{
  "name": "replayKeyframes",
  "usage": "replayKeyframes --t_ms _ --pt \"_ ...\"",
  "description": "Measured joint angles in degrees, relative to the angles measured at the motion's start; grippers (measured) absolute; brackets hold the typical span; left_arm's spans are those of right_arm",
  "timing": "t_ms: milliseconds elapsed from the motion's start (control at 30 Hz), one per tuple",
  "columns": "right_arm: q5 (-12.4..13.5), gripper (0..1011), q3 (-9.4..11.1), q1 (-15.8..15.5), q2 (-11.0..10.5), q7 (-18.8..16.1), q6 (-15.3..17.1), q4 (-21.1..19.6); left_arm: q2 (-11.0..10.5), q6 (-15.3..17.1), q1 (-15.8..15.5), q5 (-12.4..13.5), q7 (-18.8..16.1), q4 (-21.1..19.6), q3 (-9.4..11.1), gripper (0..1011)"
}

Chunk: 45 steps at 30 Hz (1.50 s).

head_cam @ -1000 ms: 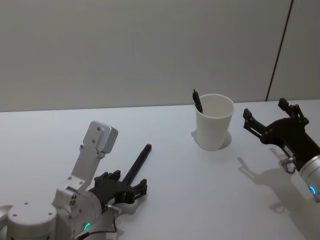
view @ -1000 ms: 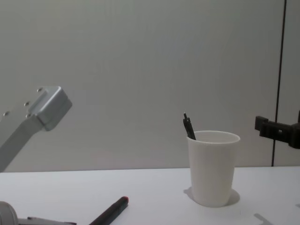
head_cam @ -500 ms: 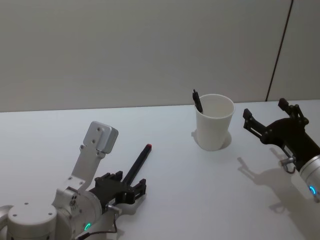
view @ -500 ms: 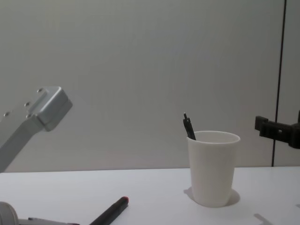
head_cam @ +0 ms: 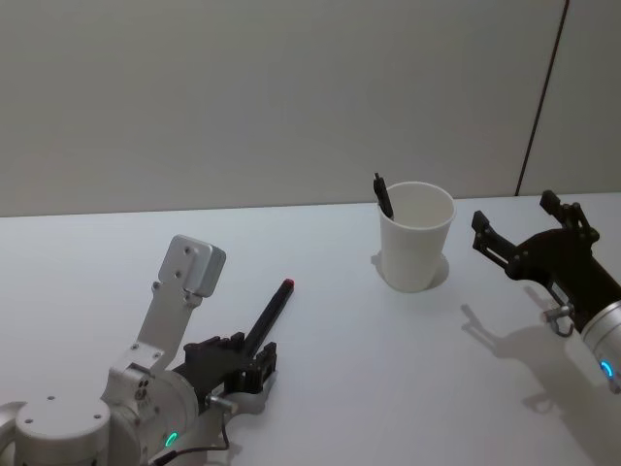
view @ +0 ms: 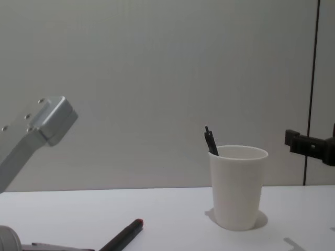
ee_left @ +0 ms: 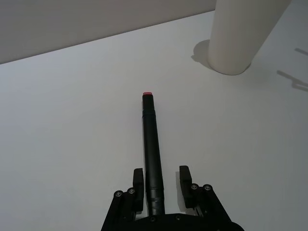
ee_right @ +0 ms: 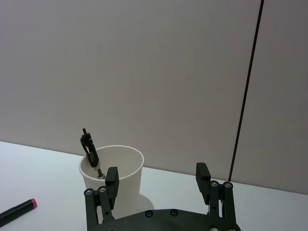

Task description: Place the pen into the pen holder.

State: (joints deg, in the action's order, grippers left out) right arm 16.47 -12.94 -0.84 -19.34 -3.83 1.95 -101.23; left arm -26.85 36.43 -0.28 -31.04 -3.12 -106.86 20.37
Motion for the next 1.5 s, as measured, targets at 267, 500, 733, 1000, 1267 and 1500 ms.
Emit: replayKeyframes --t_ms 267,500,733,1000,1267,1500 --pt "0.0 1001 0.0 0.0 0.0 0.0 0.0 0.0 0.1 -0.5 0.1 -0.2 -0.2 0.1 -0.1 201" --pt "0.0 1001 0.0 0.0 0.0 0.0 0.0 0.0 0.2 -0.8 0.1 -0.3 -0.3 0.1 -0.2 189" --pt "0.0 1001 0.0 0.0 0.0 0.0 0.0 0.0 0.2 -1.0 0.1 -0.2 -0.4 0.2 -0.3 189" --pt "0.0 1001 0.0 0.0 0.0 0.0 0.0 0.0 0.0 -3.5 0.3 -0.3 0.4 0.2 -0.6 187" --pt "0.0 1001 0.0 0.0 0.0 0.0 0.0 0.0 -0.6 -9.6 0.9 -1.2 2.4 0.4 -1.4 189" --pt "0.0 1001 0.0 0.0 0.0 0.0 0.0 0.0 -1.2 -16.1 1.3 -2.2 5.2 0.7 -2.1 189"
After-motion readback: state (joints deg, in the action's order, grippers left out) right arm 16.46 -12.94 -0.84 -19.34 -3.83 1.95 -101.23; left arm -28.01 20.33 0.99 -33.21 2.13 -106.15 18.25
